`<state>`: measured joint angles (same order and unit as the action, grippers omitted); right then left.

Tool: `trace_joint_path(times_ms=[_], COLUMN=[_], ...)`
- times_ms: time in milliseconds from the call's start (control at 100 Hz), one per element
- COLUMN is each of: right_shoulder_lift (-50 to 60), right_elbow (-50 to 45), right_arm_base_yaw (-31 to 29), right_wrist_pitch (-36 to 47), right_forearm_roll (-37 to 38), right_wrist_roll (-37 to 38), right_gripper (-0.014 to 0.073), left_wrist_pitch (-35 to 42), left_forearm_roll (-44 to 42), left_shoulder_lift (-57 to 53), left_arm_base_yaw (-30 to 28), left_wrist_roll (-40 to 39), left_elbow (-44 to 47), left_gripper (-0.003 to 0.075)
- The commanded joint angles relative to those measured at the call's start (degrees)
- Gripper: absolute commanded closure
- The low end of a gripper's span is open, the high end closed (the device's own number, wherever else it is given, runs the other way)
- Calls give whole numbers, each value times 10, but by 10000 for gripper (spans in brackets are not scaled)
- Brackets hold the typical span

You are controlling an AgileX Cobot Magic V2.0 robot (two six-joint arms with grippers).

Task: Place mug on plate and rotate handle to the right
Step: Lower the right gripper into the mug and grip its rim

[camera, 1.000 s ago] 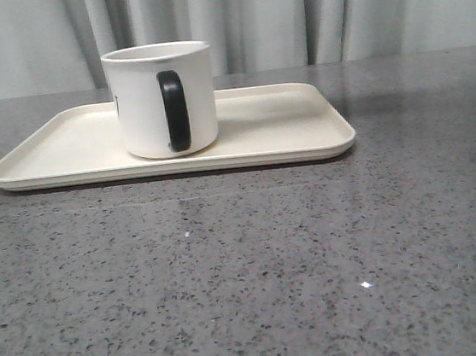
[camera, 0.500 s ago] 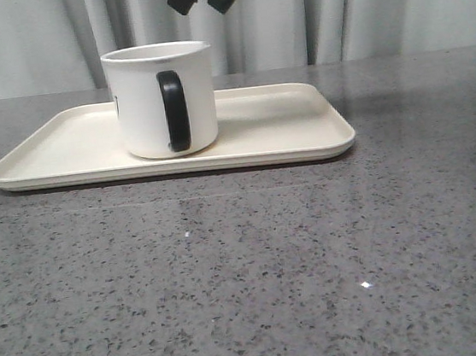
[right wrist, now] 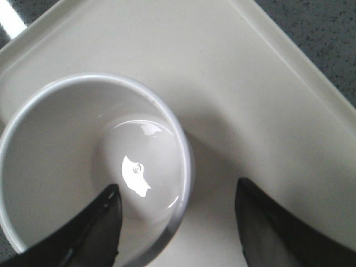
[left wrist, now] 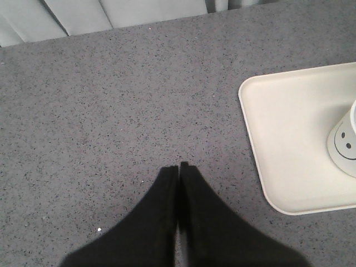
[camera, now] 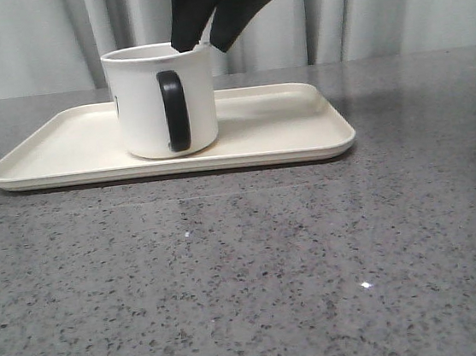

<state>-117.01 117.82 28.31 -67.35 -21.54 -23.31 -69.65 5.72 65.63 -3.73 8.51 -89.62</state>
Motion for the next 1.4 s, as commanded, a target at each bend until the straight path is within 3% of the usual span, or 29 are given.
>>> trace_joint_path(times_ms=[0,1040,1110,1390], right_shoulder_lift=[32,11,6,1], right_elbow=[19,19,19,19], right_arm_base_yaw=[6,15,15,15], right_wrist_pitch=[27,36,33,24], right_forearm_roll=[-11,-9,-9,-9], right_wrist_roll=[-1,-1,-1,-1], right_gripper=[137,141,176,454], left_wrist_pitch=[31,22,23,22], left_forearm_roll=[8,8,8,8], left_shoulder_lift=[-10,-10,-10,-10], left_arm_base_yaw=[-1,-1,-1,-1], left_wrist_roll=[2,6,6,6], left_elbow=[-12,-12,-12,-12], left_gripper=[740,740,740,740])
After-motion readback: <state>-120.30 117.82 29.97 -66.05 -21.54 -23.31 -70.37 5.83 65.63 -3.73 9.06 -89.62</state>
